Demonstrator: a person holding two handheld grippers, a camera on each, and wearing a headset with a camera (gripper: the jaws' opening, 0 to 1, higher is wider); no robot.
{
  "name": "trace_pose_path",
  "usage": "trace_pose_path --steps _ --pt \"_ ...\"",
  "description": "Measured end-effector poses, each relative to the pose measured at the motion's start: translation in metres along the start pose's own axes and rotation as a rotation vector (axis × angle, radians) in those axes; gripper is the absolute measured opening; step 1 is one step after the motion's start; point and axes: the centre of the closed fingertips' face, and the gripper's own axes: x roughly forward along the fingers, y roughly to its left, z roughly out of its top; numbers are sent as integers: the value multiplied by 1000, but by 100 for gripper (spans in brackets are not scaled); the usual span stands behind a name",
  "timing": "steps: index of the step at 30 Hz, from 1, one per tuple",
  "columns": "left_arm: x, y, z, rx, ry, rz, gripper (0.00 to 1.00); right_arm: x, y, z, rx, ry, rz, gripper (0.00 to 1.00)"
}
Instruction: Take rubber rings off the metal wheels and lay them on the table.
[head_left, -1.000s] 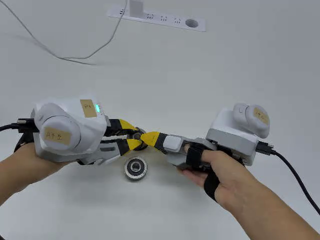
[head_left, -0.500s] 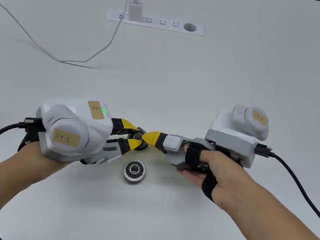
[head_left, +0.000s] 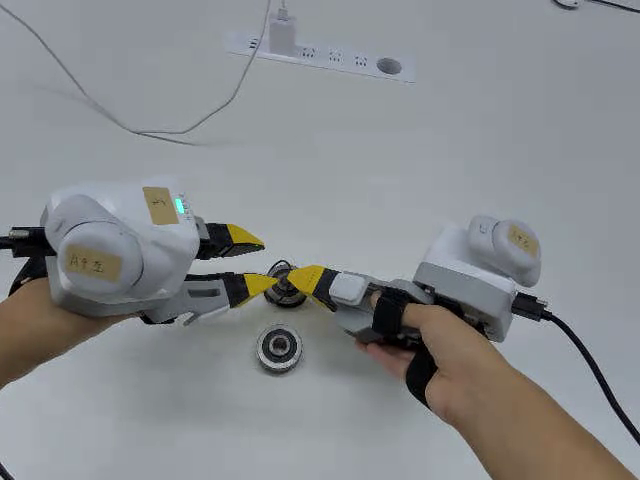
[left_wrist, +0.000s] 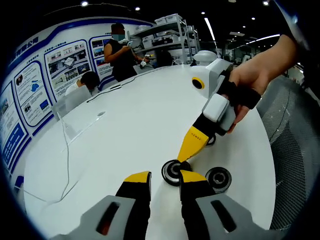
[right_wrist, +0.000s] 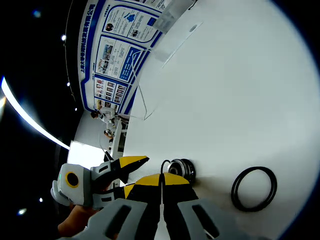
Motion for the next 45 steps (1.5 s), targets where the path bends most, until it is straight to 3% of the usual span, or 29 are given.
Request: trace_pose_path --steps 8,12,17,25,32,45 --pt "-10 8 -2 -18 -1 39 28 -4 16 3 -6 -9 35 1" --pt "-11 7 1 -16 -6 43 32 -12 29 12 -8 -34 69 1" --pt "-8 5 7 -16 -15 45 35 -25 32 23 1 -72 82 1" --pt "-4 3 11 -14 -19 41 36 -53 -2 27 37 -116 1 1" --pt "-2 -1 11 -8 -13 33 35 -72 -36 17 70 -122 -75 1" --pt "-5 -2 12 -6 -9 38 34 -88 -69 9 76 -138 -193 1"
